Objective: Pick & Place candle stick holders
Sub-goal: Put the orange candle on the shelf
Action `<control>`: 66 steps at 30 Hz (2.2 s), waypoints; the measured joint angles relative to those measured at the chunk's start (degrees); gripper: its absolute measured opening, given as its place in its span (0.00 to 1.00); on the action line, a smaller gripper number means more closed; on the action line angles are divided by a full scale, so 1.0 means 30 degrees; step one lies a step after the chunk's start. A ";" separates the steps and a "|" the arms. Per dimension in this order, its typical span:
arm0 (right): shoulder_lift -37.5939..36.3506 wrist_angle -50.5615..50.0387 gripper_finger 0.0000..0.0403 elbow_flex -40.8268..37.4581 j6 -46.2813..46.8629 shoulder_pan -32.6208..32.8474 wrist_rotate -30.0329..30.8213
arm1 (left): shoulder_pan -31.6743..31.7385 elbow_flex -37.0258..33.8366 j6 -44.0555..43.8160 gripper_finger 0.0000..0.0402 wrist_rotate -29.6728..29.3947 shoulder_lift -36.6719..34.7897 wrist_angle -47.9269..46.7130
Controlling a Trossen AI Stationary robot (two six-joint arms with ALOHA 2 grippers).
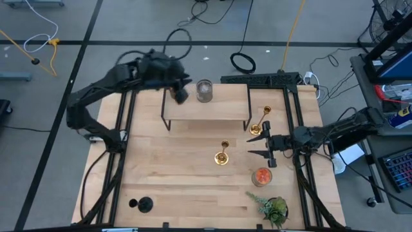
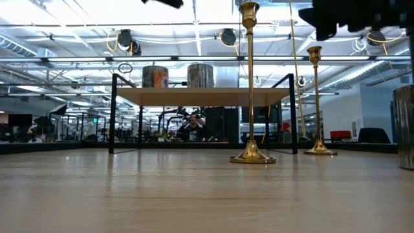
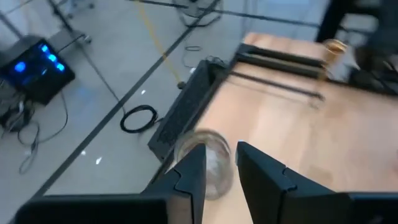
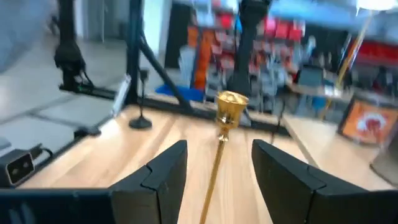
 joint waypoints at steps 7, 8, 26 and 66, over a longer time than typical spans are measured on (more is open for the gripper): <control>0.2040 -0.8802 0.44 0.5104 0.2705 0.0163 -0.0383 | -0.2550 -0.0054 -0.0216 0.23 -0.0842 -0.2432 -0.1423; 0.2480 -0.9973 0.44 0.5419 0.3110 0.0283 -0.0508 | -0.2951 -0.0219 -0.0137 0.23 -0.1341 -0.2740 -0.1448; 0.4270 -2.1209 0.44 0.6039 1.1284 0.4200 -0.1282 | -0.5877 -0.7979 -0.2820 0.23 -0.4719 -0.5166 0.1641; 0.4312 -1.9580 0.01 0.9283 0.6716 0.4083 0.0096 | -0.5863 -0.7992 -0.2991 0.23 -0.3337 -0.5281 0.1779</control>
